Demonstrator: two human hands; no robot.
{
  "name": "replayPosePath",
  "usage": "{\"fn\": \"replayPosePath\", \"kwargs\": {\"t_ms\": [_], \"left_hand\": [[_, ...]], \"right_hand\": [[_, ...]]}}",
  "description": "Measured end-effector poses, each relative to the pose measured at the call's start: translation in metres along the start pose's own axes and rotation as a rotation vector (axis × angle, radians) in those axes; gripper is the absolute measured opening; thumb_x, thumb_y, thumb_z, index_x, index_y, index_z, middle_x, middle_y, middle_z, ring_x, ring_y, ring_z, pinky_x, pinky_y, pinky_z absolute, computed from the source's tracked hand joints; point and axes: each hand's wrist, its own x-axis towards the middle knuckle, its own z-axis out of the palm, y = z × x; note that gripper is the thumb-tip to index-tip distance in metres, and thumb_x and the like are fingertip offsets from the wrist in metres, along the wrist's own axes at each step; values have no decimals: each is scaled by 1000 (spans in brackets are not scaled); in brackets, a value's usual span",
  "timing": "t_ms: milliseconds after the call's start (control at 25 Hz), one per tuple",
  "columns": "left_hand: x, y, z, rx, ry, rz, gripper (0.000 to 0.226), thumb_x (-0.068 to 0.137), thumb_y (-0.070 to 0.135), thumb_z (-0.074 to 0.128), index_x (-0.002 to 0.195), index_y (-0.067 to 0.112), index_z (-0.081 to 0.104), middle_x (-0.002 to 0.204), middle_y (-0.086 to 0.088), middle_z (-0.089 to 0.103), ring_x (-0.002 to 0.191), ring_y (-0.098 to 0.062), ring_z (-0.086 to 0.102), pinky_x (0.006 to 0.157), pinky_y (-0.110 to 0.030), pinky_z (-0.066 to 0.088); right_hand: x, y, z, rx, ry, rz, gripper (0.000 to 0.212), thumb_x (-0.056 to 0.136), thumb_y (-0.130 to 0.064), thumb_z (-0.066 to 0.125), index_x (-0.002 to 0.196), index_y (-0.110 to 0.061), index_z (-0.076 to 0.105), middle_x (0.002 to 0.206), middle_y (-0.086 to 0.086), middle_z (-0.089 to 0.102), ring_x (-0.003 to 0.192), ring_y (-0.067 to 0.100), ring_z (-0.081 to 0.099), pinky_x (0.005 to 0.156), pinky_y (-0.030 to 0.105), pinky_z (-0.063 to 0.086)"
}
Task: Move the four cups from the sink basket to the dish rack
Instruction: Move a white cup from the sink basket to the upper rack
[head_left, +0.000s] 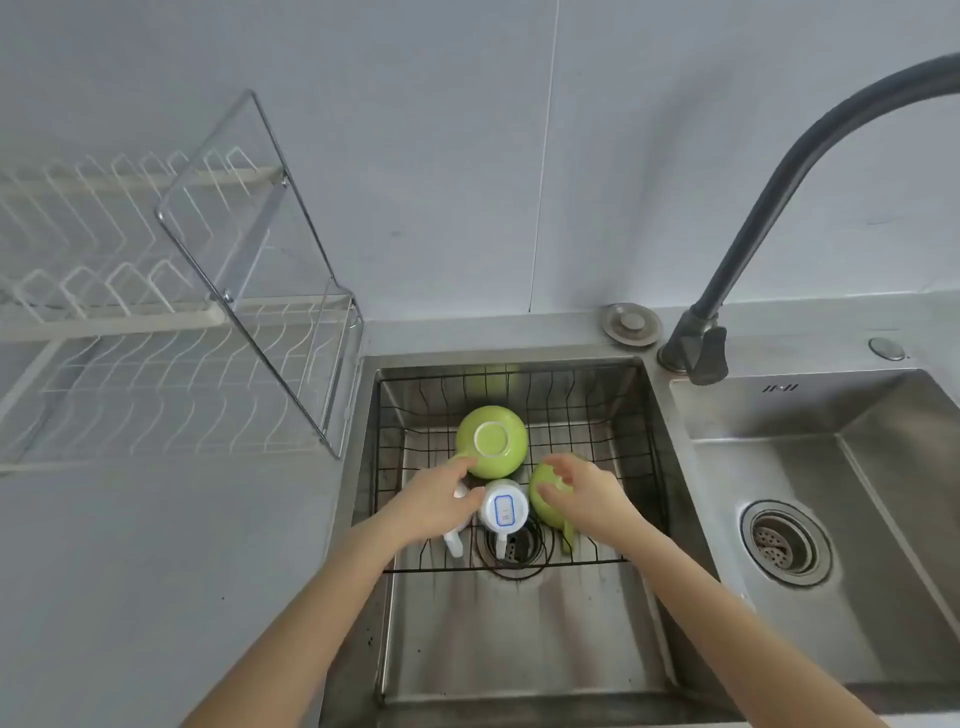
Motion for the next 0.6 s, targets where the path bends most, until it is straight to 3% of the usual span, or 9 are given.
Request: {"fn": "replayPosePath", "kwargs": {"t_ms": [240,360,440,520,600], "left_hand": [[32,-20,38,-124,-7,-122,52,94,24,39,142,15,24,146,-9,40,131,-27,41,108,-36,35],[46,-26,52,-186,24,-155,47,94,19,38,140,15,28,120,-12,56,112,-25,51,98,-33,39],[56,-30,60,-206,28,-157,46,93,17,38,138,13,29,102,-7,57,97,-23,51,89,-30,40],[65,-33,67,-208,29,-159,50,93,17,40,140,9,25,111,-7,59,104,-28,52,90,-30,40],[71,-37,74,-199,31,-164,58,93,18,41,143,9,14,144,-11,38,131,-27,37,105,-32,32]], "right_hand": [[20,27,26,103,-76,188,49,91,-24,48,138,-16,38,139,12,49,123,26,49,98,33,43],[32,35,37,168,-75,249,48,90,-23,49,136,-14,39,134,12,54,121,26,51,99,32,42],[42,39,46,197,-81,276,44,90,-20,49,133,-11,44,129,13,58,118,26,53,95,28,41],[49,40,53,234,-90,291,40,90,-18,49,129,-9,46,122,13,61,112,25,55,87,26,41],[58,42,61,263,-97,307,41,90,-19,49,130,-10,46,108,8,61,99,22,55,80,25,39]]}}
